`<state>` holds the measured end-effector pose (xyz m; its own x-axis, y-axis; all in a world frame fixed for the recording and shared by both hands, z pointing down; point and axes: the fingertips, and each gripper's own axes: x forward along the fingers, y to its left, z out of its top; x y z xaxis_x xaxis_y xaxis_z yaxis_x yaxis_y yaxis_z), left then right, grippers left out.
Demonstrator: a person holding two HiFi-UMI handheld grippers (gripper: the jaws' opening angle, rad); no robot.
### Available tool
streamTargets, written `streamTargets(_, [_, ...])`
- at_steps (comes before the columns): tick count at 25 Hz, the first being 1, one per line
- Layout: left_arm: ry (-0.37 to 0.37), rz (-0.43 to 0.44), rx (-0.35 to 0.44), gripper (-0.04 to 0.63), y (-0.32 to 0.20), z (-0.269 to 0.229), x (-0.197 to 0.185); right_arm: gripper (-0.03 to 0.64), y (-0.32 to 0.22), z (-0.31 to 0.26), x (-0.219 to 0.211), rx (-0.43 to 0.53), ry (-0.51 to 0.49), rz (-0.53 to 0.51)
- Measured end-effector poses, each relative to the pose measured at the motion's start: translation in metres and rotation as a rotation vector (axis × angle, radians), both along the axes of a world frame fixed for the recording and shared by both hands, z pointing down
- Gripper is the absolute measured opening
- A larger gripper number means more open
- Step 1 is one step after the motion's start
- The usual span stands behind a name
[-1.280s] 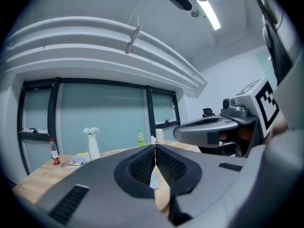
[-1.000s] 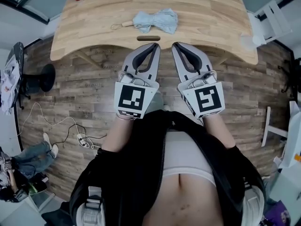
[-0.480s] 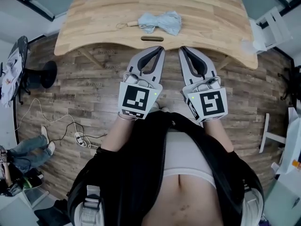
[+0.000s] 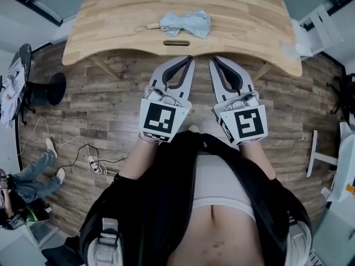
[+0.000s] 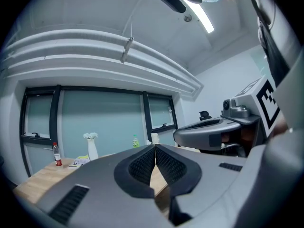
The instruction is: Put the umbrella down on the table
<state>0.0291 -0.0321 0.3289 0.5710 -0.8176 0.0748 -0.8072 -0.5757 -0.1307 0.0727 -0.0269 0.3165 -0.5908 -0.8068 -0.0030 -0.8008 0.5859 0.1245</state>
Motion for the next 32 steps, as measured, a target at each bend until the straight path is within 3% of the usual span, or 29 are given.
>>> streamTargets(9, [-0.012, 0.027, 0.024, 0.008, 0.033, -0.008, -0.010, 0.028, 0.034, -0.004, -0.013, 0.004, -0.012, 0.021])
streamTargets(32, [-0.018, 0.044, 0.016, 0.008, 0.206, -0.001, -0.067, 0.028, 0.210, 0.002, -0.073, 0.017, 0.009, 0.066])
